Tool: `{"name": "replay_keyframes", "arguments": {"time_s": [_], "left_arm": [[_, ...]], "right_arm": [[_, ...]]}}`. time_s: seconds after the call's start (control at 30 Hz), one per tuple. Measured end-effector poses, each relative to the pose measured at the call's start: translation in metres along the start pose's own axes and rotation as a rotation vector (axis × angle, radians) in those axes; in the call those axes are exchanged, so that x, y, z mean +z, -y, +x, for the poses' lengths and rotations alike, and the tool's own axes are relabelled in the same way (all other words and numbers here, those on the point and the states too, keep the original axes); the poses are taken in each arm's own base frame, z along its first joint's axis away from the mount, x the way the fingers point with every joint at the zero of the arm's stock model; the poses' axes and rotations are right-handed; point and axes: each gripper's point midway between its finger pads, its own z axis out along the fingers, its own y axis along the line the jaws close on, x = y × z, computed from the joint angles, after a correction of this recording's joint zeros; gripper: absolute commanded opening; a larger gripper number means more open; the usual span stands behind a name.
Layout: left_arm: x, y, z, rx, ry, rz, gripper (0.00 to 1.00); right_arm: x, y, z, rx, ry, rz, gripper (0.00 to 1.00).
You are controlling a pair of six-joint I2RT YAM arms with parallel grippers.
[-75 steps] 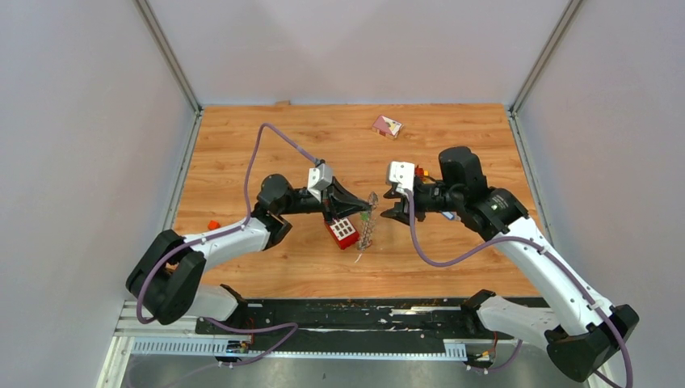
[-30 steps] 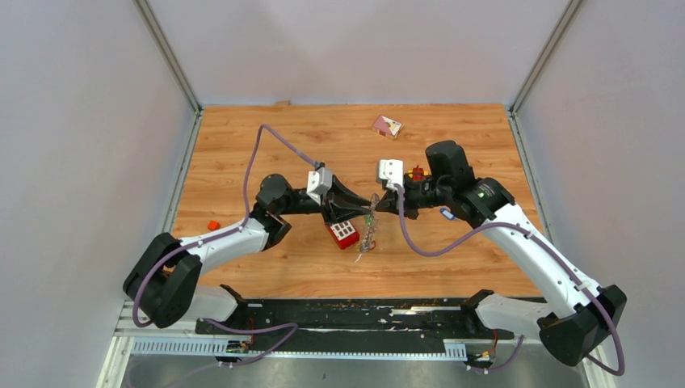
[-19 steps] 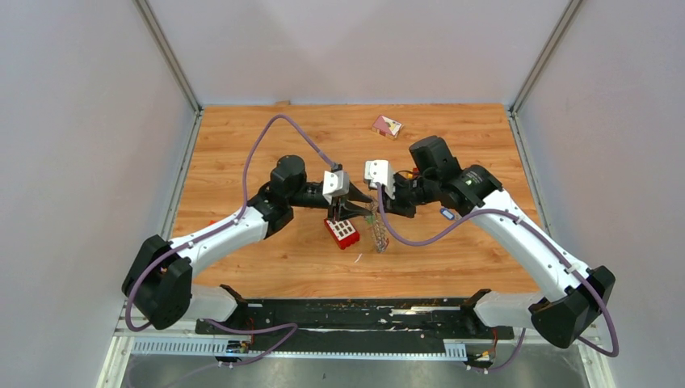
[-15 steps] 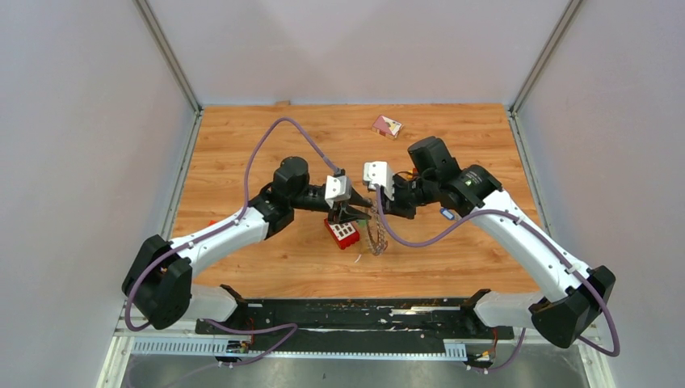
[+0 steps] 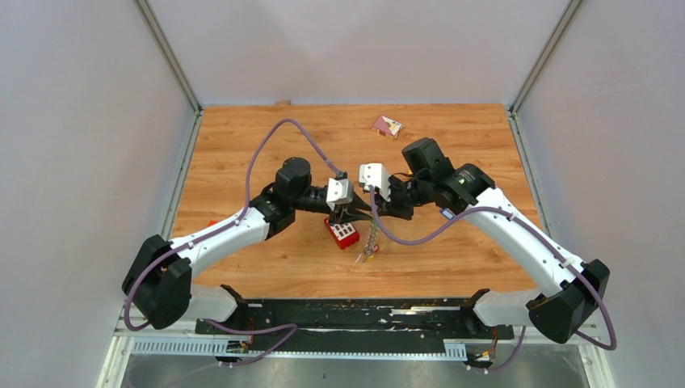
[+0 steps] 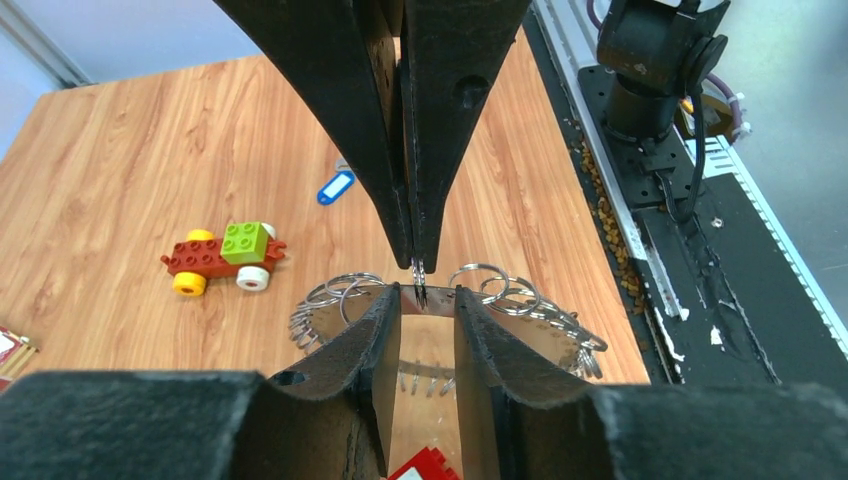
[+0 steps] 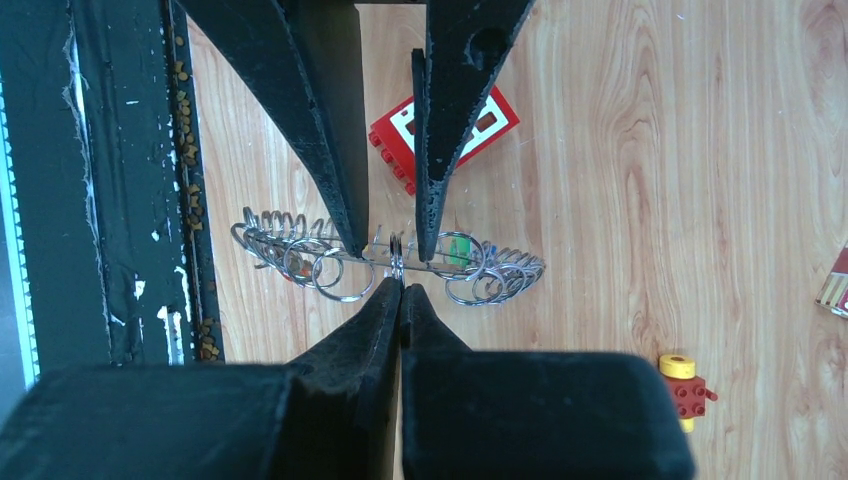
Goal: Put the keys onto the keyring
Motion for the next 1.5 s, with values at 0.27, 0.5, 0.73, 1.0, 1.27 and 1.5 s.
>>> {"name": "replay_keyframes", "arguments": {"time_s": [0.27,0.5,0.73,1.0,1.27,1.5], "left_arm": [[0.001,-0.002,-0.005,0.018,0.019,-0.006,0.25],[0.001,-0.003,-0.007,0.025,0.026,-0.009,0.19],[0.002,-0.003,-0.007,0.022,0.026,-0.005,0.13],[0.003,-0.004,-0.006,0.001,0.03,-0.008,0.0],[-0.001,-0.006,-0.004,-0.101,0.094,-0.057,0.0],[-0.014,-0.008,-0.025,-0.203,0.263,-0.112,0.0]], "right_arm": [[0.0,0.001,0.001,0.0,-0.004,0.005,0.0],[0.0,0.001,0.001,0.004,-0.003,0.004,0.0],[0.0,0.0,0.0,0.009,-0.001,0.002,0.0],[0.0,-0.001,0.0,0.016,-0.002,0.001,0.01],[-0.001,0.001,0.001,0.03,0.041,0.037,0.31],[-0.025,0.002,-0.008,0.012,0.212,0.132,0.31]]}}
